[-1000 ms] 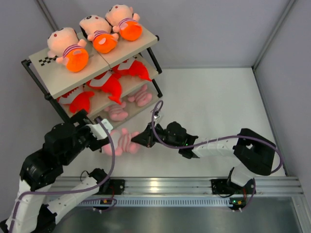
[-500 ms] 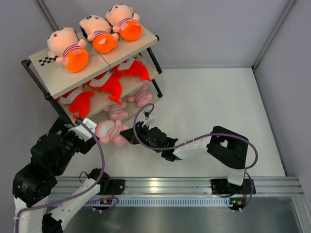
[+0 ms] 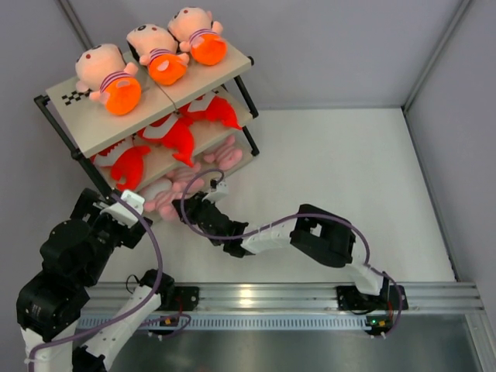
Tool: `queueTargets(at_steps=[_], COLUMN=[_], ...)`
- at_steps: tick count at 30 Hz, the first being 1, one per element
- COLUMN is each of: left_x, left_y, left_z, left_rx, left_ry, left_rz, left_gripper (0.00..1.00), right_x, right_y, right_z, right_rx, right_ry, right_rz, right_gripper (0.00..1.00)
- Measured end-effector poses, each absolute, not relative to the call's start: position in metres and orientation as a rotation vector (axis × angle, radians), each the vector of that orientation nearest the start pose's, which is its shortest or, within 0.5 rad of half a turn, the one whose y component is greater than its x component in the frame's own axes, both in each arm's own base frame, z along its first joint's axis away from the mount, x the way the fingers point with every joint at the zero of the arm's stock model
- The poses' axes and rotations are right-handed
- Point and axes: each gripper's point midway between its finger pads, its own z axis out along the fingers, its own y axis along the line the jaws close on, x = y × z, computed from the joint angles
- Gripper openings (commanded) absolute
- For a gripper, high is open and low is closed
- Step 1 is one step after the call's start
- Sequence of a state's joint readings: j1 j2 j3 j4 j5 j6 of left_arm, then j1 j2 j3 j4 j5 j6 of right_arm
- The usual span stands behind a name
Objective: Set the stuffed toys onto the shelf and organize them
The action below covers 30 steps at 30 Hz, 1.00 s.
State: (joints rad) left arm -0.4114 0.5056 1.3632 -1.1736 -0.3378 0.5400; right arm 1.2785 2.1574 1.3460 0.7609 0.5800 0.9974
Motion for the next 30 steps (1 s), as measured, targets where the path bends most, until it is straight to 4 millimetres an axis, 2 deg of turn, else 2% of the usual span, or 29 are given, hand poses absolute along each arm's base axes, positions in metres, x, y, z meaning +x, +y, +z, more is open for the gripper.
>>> queueTargets(at_steps=[7, 14, 16, 19, 20, 23, 30], left_x=[0.133, 0.133, 0.133, 0.131, 0.131, 0.131, 0.13], left_y=[0.027, 0.027, 0.027, 0.027, 0.028, 0.028, 0.028], left_z=[0.361, 0.361, 0.361, 0.361, 0.361, 0.361, 0.358], left_rx=[0.646, 0.647, 0.648, 0.646, 0.646, 0.646, 0.648], left_ry=[1.763, 1.763, 1.762, 1.757, 1.756, 1.754, 1.758], left_rz=[0.401, 0.401, 0.401, 0.401, 0.402, 0.403, 0.404], left_gripper=[0.98, 0.98, 0.98, 0.98, 0.98, 0.98, 0.98], right_x=[0.258, 0.269, 0.272, 0.275, 0.276, 0.277, 0.276], right_y=[0.601, 0.621, 0.627, 0.63, 0.63, 0.63, 0.631], right_z=[0.158, 0.126, 0.12, 0.116, 0.115, 0.112, 0.108], right_rx=[0.316, 0.347, 0.351, 0.358, 0.362, 0.359, 0.272], right_ry=[1.75, 1.799, 1.807, 1.811, 1.811, 1.815, 1.823], right_rz=[1.198, 1.101, 1.085, 1.065, 1.061, 1.041, 1.001], right_gripper=[0.0, 0.0, 0.04, 0.17, 0.33, 0.53, 0.82])
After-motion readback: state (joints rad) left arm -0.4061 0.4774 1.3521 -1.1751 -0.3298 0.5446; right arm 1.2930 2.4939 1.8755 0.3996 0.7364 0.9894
